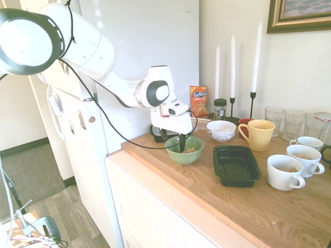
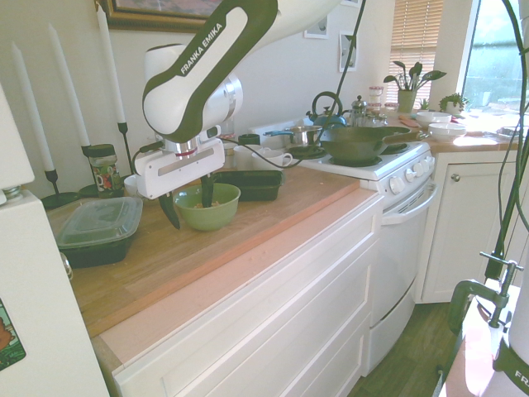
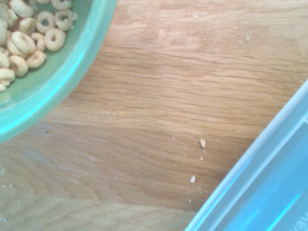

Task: Pour the cereal into the box

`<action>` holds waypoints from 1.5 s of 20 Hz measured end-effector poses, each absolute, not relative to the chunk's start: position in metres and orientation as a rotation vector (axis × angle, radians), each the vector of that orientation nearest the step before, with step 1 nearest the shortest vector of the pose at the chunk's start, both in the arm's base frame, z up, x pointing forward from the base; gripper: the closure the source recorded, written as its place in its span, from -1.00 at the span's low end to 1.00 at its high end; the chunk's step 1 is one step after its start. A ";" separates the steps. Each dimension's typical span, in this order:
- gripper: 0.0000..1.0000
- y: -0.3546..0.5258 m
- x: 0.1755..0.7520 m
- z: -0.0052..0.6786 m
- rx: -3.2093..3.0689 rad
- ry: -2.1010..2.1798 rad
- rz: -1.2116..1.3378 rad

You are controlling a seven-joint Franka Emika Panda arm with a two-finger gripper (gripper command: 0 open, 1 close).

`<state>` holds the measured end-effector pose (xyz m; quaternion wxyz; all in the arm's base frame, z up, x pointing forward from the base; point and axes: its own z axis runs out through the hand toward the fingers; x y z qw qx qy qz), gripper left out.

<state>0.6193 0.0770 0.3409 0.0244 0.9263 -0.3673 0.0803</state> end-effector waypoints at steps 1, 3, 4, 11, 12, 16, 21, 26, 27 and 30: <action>1.00 0.077 0.619 0.339 2.865 -1.137 0.243; 1.00 0.077 0.620 0.335 2.865 -1.140 0.234; 1.00 0.077 0.620 0.333 2.864 -1.142 0.229; 1.00 0.082 0.619 0.325 2.867 -1.136 0.210; 1.00 0.082 0.619 0.325 2.867 -1.135 0.209; 1.00 0.080 0.619 0.323 2.863 -1.139 0.205; 1.00 0.077 0.620 0.321 2.861 -1.145 0.210; 1.00 0.076 0.626 0.329 2.866 -1.150 0.242; 1.00 0.076 0.626 0.329 2.866 -1.151 0.242; 1.00 0.077 0.626 0.329 2.864 -1.154 0.243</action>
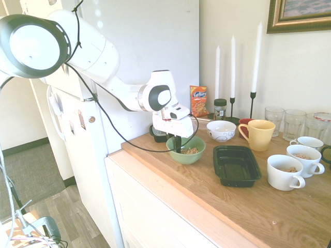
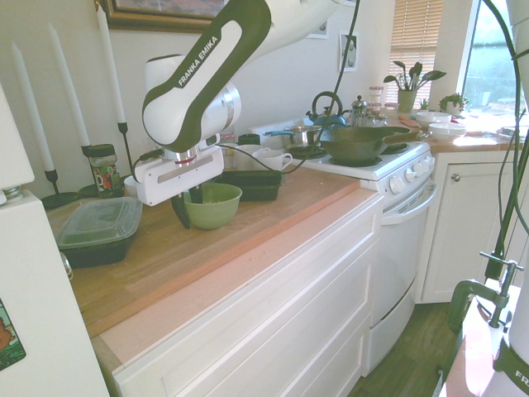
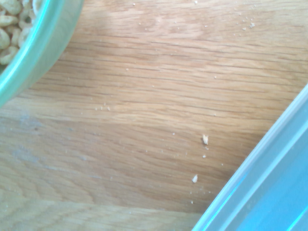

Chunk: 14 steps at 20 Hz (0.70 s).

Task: Pour the cereal into the box

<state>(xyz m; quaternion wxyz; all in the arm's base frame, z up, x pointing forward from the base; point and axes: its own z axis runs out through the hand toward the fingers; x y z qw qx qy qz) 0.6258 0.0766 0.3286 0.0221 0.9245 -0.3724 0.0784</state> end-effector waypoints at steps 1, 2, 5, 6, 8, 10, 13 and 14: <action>1.00 0.077 0.626 0.329 2.863 -1.155 0.244; 1.00 0.077 0.627 0.329 2.862 -1.157 0.244; 1.00 0.077 0.631 0.333 2.860 -1.163 0.251; 1.00 0.077 0.633 0.336 2.861 -1.164 0.258; 1.00 0.077 0.637 0.343 2.864 -1.168 0.275; 1.00 0.078 0.642 0.352 2.864 -1.175 0.289; 1.00 0.080 0.648 0.367 2.864 -1.183 0.307; 1.00 0.081 0.650 0.369 2.866 -1.187 0.312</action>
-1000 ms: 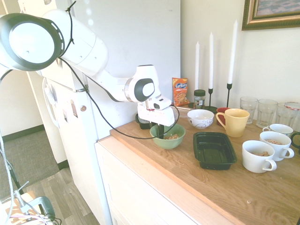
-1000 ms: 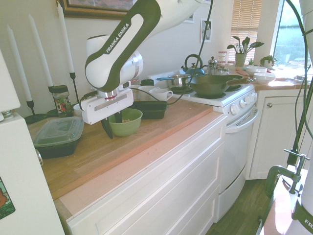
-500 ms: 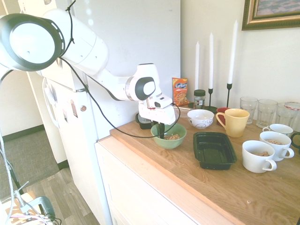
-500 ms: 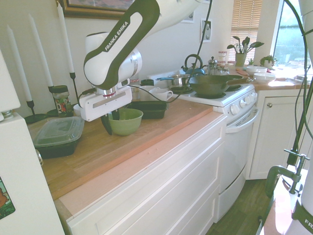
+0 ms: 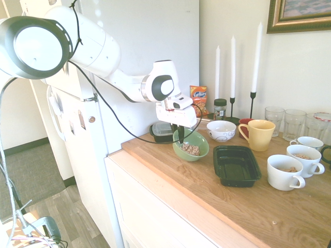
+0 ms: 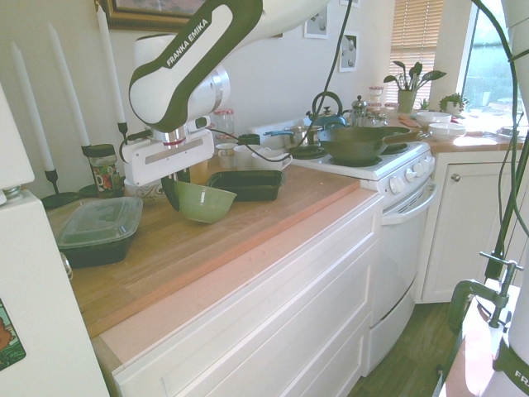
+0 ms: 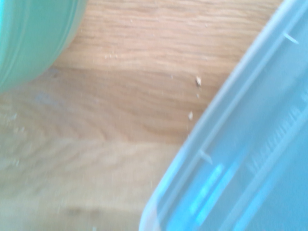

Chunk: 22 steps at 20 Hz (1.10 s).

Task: Pour the cereal into the box

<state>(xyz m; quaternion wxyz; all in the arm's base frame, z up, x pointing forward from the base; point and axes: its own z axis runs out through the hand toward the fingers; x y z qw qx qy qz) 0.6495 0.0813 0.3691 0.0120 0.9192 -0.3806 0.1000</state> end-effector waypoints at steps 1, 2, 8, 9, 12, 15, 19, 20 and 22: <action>1.00 0.082 0.651 0.371 2.868 -1.188 0.318; 1.00 0.083 0.652 0.374 2.870 -1.190 0.324; 1.00 0.077 0.663 0.399 2.866 -1.223 0.371; 1.00 0.074 0.665 0.405 2.863 -1.235 0.377; 1.00 0.062 0.664 0.430 2.861 -1.281 0.399; 1.00 0.043 0.658 0.462 2.872 -1.338 0.420; 1.00 0.006 0.648 0.491 2.915 -1.415 0.412; 1.00 -0.005 0.648 0.493 2.935 -1.431 0.401; 1.00 -0.024 0.647 0.493 2.988 -1.454 0.358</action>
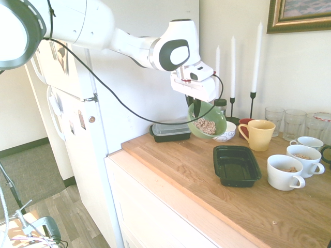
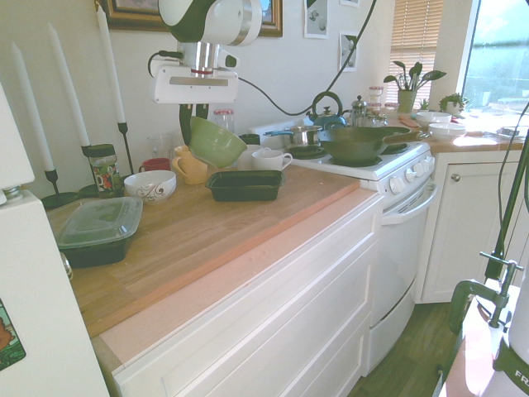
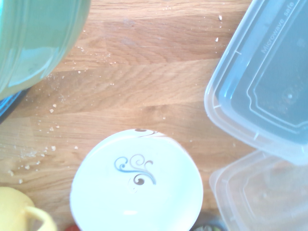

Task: Pour the cereal into the box

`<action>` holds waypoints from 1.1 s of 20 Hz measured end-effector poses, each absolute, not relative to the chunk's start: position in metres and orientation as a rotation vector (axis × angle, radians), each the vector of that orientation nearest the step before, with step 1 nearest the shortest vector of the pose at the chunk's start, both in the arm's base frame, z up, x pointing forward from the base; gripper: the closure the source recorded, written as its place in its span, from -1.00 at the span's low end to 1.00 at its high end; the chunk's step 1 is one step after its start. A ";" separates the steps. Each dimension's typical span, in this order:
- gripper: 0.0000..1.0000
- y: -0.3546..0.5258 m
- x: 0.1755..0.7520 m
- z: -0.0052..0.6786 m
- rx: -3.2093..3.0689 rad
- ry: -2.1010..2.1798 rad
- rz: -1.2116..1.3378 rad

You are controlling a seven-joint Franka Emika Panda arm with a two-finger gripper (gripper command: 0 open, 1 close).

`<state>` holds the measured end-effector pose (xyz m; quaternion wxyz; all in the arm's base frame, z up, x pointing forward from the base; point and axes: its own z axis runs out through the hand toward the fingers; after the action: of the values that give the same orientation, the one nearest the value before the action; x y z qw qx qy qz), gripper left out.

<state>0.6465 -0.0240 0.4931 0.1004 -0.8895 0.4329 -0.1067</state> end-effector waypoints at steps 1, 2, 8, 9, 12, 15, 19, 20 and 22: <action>1.00 -0.033 0.646 0.493 -2.609 1.270 -0.297; 1.00 -0.041 0.646 0.492 -2.587 1.260 -0.278; 1.00 -0.097 0.660 0.491 -2.466 1.221 -0.176; 1.00 -0.107 0.664 0.489 -2.442 1.215 -0.158; 1.00 -0.131 0.677 0.480 -2.379 1.211 -0.106; 1.00 -0.150 0.691 0.468 -2.307 1.191 -0.032; 1.00 -0.172 0.702 0.456 -2.237 1.182 0.033; 1.00 -0.177 0.704 0.454 -2.222 1.178 0.041; 1.00 -0.185 0.708 0.455 -2.180 1.154 0.066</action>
<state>0.7076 -0.1854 0.4547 0.3307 -0.8337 0.4415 0.0253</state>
